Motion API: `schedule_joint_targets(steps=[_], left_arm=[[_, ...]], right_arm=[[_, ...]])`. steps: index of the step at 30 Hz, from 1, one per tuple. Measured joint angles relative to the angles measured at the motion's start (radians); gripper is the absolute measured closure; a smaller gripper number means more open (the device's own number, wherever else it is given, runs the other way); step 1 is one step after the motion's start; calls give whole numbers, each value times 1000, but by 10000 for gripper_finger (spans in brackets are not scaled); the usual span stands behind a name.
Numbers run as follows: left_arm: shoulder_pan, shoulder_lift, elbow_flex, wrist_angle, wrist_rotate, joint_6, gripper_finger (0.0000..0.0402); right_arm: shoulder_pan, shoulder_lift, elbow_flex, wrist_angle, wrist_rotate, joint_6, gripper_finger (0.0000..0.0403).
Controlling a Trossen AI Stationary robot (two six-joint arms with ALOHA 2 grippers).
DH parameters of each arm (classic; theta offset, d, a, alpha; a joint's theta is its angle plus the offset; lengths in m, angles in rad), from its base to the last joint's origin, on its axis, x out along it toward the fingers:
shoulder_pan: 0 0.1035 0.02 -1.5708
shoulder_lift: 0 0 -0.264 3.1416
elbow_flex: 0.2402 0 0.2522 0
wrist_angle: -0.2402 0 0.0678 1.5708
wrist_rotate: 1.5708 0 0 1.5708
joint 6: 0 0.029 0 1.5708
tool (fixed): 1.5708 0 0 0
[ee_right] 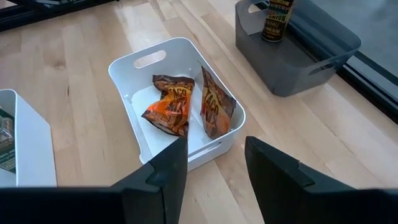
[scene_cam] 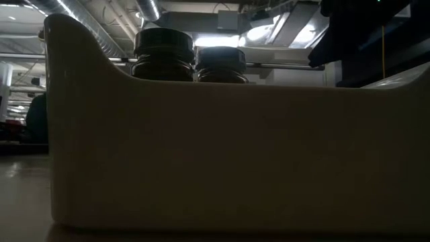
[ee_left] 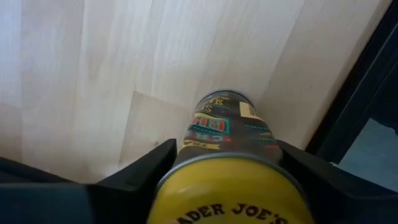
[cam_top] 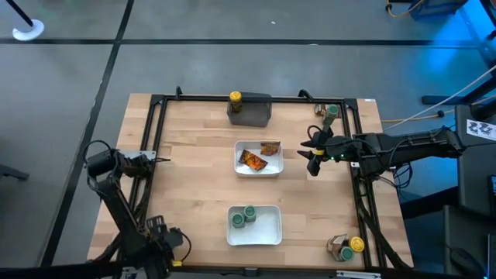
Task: Sort spices by type
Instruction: Put the yellow seasoning bottle into the black bin
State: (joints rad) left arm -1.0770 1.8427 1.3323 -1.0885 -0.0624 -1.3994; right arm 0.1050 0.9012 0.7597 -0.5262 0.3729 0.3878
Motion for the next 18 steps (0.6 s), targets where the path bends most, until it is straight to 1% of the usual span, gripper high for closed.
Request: schedule_joint_targets(steps=[2, 4, 7, 11, 18], left_arm=[[6, -1, 1, 0, 1, 1, 186], [13, -1, 1, 0, 1, 7, 194], [25, -1, 9, -21, 0, 24, 193], [62, -23, 44, -95, -4, 51, 189], [183, -110, 86, -208, -50, 140, 194]], right_arm=[[0, 0, 0, 0, 0, 0, 240], [0, 0, 0, 0, 0, 0, 240], [0, 0, 0, 0, 0, 0, 240], [0, 0, 0, -13, 0, -1, 240], [0, 0, 0, -44, 0, -3, 240]])
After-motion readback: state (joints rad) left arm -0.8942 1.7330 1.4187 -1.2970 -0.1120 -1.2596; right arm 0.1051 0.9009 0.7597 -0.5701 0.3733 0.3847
